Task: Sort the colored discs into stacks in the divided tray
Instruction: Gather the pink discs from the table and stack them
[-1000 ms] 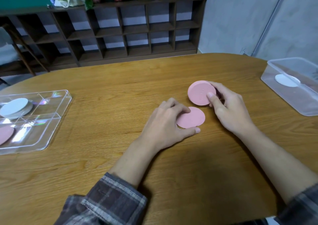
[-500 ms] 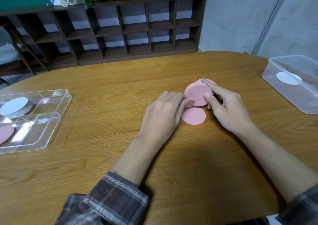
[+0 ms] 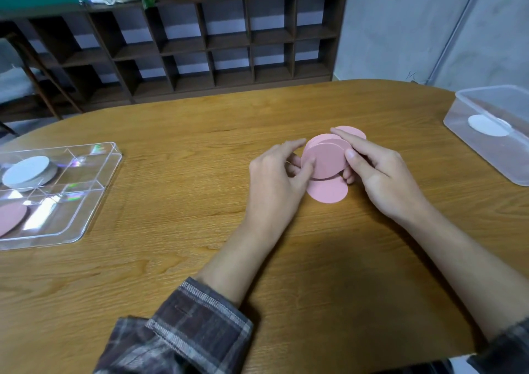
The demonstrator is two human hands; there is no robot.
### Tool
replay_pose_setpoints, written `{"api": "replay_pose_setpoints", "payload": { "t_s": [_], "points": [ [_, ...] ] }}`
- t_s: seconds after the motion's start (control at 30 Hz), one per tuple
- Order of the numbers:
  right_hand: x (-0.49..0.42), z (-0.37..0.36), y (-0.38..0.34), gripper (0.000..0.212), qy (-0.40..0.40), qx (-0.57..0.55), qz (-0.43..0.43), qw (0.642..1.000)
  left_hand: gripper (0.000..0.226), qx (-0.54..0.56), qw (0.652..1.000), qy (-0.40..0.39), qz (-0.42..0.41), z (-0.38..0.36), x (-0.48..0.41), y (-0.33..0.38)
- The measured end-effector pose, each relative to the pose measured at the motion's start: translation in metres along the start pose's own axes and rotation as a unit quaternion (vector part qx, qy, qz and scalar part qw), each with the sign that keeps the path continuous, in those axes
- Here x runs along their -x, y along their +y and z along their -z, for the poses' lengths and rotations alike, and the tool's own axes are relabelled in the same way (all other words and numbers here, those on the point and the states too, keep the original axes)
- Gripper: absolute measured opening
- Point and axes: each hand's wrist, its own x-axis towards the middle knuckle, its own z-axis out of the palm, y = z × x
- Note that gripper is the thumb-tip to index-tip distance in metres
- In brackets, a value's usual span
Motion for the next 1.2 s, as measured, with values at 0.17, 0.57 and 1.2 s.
{"api": "replay_pose_setpoints", "payload": {
  "t_s": [0.17, 0.57, 1.2],
  "points": [
    [0.001, -0.001, 0.0, 0.043, -0.033, 0.037, -0.005, 0.999, 0.024, 0.013, 0.999, 0.019, 0.028, -0.002, -0.001, -0.001],
    [-0.002, -0.005, 0.002, 0.037, 0.007, 0.168, 0.055, 0.984, 0.043, -0.039, 0.998, -0.035, 0.033, -0.008, 0.001, 0.001],
    [-0.005, 0.006, 0.006, 0.037, 0.039, 0.104, 0.0, 0.994, 0.042, -0.152, 0.969, -0.164, -0.107, 0.004, 0.004, 0.004]
  ]
}}
